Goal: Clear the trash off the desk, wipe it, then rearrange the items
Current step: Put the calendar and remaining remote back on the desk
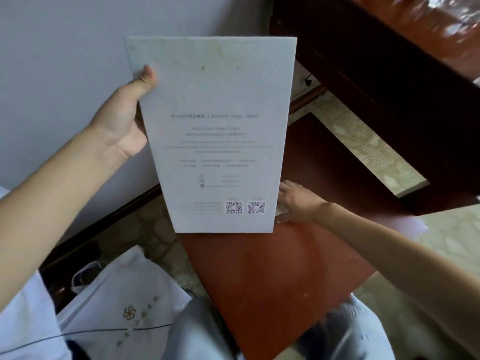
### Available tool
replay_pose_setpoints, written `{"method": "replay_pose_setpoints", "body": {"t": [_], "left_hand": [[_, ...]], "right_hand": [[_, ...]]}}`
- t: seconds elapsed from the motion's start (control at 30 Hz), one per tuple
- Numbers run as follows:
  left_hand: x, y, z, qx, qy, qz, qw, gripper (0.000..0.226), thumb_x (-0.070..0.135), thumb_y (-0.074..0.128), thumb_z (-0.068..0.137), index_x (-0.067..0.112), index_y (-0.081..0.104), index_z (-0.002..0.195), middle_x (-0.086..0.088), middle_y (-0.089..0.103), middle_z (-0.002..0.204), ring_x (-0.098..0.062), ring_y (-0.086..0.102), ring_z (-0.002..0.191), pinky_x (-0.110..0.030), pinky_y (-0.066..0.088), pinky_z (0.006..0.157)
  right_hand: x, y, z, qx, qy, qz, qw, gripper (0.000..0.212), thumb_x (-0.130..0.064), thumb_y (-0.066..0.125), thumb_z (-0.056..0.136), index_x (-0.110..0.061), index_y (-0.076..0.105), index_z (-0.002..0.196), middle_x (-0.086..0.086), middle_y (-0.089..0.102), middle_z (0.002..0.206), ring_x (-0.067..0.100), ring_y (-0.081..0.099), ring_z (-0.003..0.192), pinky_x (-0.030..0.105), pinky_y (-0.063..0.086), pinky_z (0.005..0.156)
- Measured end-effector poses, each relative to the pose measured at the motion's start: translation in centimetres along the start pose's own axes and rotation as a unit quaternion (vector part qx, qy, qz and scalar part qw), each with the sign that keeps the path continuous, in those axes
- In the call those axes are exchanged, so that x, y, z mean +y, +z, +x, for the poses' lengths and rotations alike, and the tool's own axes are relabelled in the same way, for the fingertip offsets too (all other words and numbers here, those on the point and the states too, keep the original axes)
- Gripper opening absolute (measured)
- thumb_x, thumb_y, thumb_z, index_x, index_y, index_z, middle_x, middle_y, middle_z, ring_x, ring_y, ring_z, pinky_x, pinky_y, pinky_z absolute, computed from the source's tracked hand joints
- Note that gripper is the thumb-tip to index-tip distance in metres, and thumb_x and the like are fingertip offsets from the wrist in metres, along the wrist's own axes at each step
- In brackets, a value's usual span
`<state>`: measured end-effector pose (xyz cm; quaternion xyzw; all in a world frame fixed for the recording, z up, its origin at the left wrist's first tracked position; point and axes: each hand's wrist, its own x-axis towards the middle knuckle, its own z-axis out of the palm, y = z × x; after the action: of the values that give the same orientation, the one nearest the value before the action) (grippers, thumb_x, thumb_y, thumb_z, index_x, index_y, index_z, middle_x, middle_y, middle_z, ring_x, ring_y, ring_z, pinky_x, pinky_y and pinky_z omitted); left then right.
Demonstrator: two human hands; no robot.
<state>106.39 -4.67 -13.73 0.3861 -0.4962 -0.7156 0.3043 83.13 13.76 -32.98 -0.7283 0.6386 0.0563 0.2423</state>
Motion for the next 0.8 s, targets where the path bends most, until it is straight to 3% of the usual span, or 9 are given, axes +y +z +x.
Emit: {"method": "replay_pose_setpoints", "body": {"t": [0.13, 0.33, 0.43, 0.6, 0.8], "left_hand": [[0.5, 1.1, -1.8, 0.003, -0.036, -0.009, 0.999, 0.038, 0.038, 0.043, 0.093, 0.023, 0.077, 0.084, 0.002, 0.071, 0.107, -0.016, 0.064, 0.105, -0.034, 0.055, 0.082], [5.5, 3.9, -4.3, -0.05, -0.055, -0.021, 0.997, 0.036, 0.039, 0.045, 0.082, 0.025, 0.077, 0.073, 0.005, 0.073, 0.094, -0.012, 0.067, 0.095, -0.03, 0.057, 0.074], [8.0, 5.8, -5.5, -0.063, -0.078, 0.005, 0.995, 0.039, 0.036, 0.044, 0.089, 0.026, 0.077, 0.071, 0.005, 0.074, 0.09, -0.011, 0.068, 0.091, -0.028, 0.057, 0.073], [12.2, 9.6, -7.5, -0.082, -0.098, 0.066, 0.99, 0.041, 0.036, 0.047, 0.092, 0.029, 0.076, 0.065, 0.008, 0.074, 0.084, -0.009, 0.069, 0.084, -0.025, 0.056, 0.064], [14.3, 15.7, -9.4, -0.131, -0.099, 0.086, 0.983, 0.044, 0.036, 0.046, 0.093, 0.03, 0.075, 0.061, 0.009, 0.073, 0.079, -0.008, 0.07, 0.078, -0.025, 0.055, 0.063]], "right_hand": [[1.5, -1.0, -3.8, -0.006, 0.031, 0.035, 0.999, 0.075, -0.046, 0.076, 0.065, -0.022, 0.046, 0.129, -0.003, 0.046, 0.117, 0.019, 0.04, 0.111, 0.038, 0.035, 0.093], [0.3, -4.9, -12.5, -0.03, 0.06, 0.034, 0.997, 0.077, -0.045, 0.078, 0.064, -0.032, 0.044, 0.132, -0.011, 0.047, 0.122, 0.013, 0.041, 0.114, 0.033, 0.031, 0.097], [-1.3, -7.5, -16.8, -0.021, 0.091, 0.06, 0.994, 0.079, -0.045, 0.078, 0.063, -0.034, 0.043, 0.132, -0.011, 0.046, 0.123, 0.013, 0.041, 0.113, 0.032, 0.03, 0.096], [-3.7, -11.9, -22.7, 0.03, 0.124, 0.126, 0.984, 0.077, -0.042, 0.081, 0.06, -0.032, 0.047, 0.129, -0.009, 0.049, 0.119, 0.01, 0.041, 0.104, 0.035, 0.033, 0.096], [-4.1, -16.0, -28.2, 0.11, 0.111, 0.143, 0.977, 0.072, -0.042, 0.08, 0.063, -0.029, 0.049, 0.127, -0.006, 0.053, 0.117, 0.013, 0.045, 0.105, 0.036, 0.037, 0.093]]}}
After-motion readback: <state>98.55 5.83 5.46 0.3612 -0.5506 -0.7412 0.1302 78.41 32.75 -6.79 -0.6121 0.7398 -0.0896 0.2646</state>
